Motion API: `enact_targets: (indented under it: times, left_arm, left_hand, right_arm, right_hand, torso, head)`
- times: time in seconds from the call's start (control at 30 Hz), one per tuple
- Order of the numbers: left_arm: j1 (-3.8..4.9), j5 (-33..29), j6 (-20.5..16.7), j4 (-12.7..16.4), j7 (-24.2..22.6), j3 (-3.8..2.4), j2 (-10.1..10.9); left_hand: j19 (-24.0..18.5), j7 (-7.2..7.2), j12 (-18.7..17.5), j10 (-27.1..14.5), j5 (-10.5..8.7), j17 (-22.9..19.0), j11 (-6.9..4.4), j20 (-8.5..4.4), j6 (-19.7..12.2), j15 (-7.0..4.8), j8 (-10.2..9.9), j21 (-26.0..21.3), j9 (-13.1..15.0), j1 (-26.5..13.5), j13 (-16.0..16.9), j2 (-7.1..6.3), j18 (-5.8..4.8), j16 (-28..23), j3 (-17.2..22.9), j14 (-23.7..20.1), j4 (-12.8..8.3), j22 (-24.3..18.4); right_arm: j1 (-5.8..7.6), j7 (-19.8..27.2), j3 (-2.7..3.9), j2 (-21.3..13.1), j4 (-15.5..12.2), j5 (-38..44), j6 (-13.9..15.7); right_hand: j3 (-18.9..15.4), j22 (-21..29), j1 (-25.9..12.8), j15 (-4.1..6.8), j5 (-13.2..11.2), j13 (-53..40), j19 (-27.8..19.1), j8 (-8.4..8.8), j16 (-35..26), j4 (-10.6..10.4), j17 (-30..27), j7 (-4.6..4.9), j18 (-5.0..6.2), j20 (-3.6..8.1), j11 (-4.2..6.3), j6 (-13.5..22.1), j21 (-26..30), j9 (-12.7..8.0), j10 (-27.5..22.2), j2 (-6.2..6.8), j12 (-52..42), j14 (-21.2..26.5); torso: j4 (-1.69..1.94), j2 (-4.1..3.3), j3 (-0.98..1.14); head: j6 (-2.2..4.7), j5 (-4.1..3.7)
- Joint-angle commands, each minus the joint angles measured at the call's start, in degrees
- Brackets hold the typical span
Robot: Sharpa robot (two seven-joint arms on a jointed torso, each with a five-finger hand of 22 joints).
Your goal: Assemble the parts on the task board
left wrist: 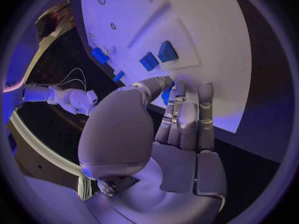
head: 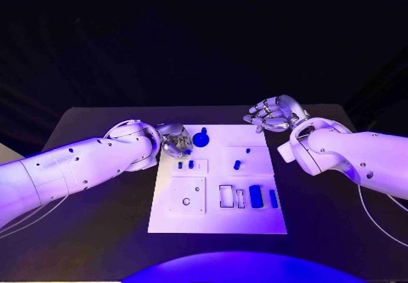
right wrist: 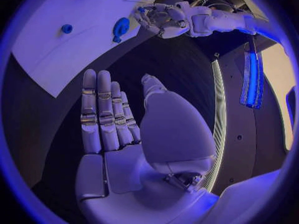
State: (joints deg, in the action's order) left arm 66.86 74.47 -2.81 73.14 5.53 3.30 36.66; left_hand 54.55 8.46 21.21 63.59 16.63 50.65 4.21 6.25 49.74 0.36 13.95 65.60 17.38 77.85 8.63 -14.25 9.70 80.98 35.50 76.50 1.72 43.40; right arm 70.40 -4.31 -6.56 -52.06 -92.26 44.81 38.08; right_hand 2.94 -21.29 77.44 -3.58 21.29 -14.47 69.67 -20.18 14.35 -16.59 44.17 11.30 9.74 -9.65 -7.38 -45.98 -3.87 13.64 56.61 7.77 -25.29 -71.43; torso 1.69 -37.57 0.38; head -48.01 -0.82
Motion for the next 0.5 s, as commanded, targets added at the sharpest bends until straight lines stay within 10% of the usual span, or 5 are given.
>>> enact_targets:
  times: [0.03, 0.33, 0.5]
  left_arm:
    - [-0.08, -0.34, 0.09, 0.23, 0.06, -0.07, 0.09]
    - [-0.16, -0.34, -0.01, 0.56, 0.20, -0.21, 0.79]
    - [-0.19, -0.63, 0.07, 0.89, 0.24, -0.29, 1.58]
  left_hand:
    - [-0.25, -0.01, -0.23, 0.48, 0.14, -0.07, -0.10, 0.06, -0.41, 0.03, -0.33, -0.26, -0.11, -0.50, 0.07, 0.01, 0.42, 0.04, -0.12, -0.50, -0.25, -0.05]
    - [-0.49, -0.10, -0.57, 0.46, 0.15, -0.28, -0.08, 0.07, -1.46, 0.05, -1.09, -0.60, -0.41, -0.76, 0.17, -0.29, 0.49, 0.03, -0.41, -0.62, -0.20, -0.50]
    - [-0.73, -0.23, -0.86, 0.28, 0.16, -0.50, -0.04, 0.10, -2.28, 0.07, -1.62, -0.89, -0.63, -0.85, 0.22, -0.39, 0.55, 0.00, -0.61, -0.77, -0.16, -0.90]
  right_arm:
    - [-0.06, 0.34, 0.01, -0.03, 0.01, 1.03, -0.95]
    - [-0.09, -1.22, 0.01, -0.18, 0.86, 4.87, -4.16]
    - [-0.10, -2.24, 0.01, -0.28, 1.93, 10.68, -8.59]
  right_hand:
    - [0.44, 0.15, 0.37, -0.03, 0.21, 0.17, -0.42, -0.18, -0.36, 0.01, -0.09, 0.41, 0.72, -0.04, -0.11, -0.09, 0.09, -0.09, 0.27, 0.29, 0.34, 0.28]
    - [2.03, 1.49, 4.04, 0.44, -2.80, 3.18, 1.05, -0.11, -0.57, 0.54, 0.20, -0.11, 0.82, 0.42, 0.15, -1.02, -0.80, -0.56, 0.17, 1.06, 4.07, -1.63]
    - [5.59, 0.45, 9.89, 2.26, -7.30, 6.32, 6.67, 0.59, 2.70, 0.90, 2.32, -1.10, 0.76, 2.71, 1.23, -3.25, -4.56, -1.18, 2.27, 2.39, 7.46, -7.89]
  torso:
    - [-0.01, -0.02, 0.01]
    - [-0.01, 0.03, -0.01]
    - [0.02, 0.04, -0.03]
  head:
    - [0.01, -0.02]
    - [0.02, -0.12]
    - [0.16, -0.22]
